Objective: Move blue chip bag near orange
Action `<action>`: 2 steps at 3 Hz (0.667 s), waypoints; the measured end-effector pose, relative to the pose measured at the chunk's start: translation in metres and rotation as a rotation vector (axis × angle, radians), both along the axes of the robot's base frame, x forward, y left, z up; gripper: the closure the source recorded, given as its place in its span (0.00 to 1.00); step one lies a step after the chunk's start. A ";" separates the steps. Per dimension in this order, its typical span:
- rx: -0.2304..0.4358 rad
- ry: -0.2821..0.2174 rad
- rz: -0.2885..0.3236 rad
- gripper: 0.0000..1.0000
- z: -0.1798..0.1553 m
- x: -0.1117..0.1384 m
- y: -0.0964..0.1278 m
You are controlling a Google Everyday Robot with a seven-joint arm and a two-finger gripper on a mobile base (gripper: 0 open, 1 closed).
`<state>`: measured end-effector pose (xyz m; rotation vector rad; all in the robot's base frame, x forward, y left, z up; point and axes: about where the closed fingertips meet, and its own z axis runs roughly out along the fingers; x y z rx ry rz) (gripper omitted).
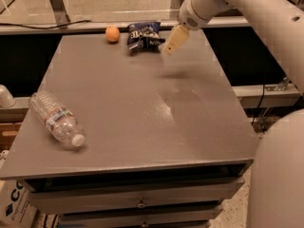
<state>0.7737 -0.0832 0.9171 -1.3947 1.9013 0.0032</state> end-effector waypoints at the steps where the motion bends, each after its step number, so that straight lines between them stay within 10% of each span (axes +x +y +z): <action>1: 0.019 0.026 0.053 0.00 0.012 -0.030 -0.023; 2: 0.035 0.026 0.099 0.00 0.027 -0.059 -0.043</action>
Offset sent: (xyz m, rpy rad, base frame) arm -0.0959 -0.0738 0.0494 0.0525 0.0158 0.1441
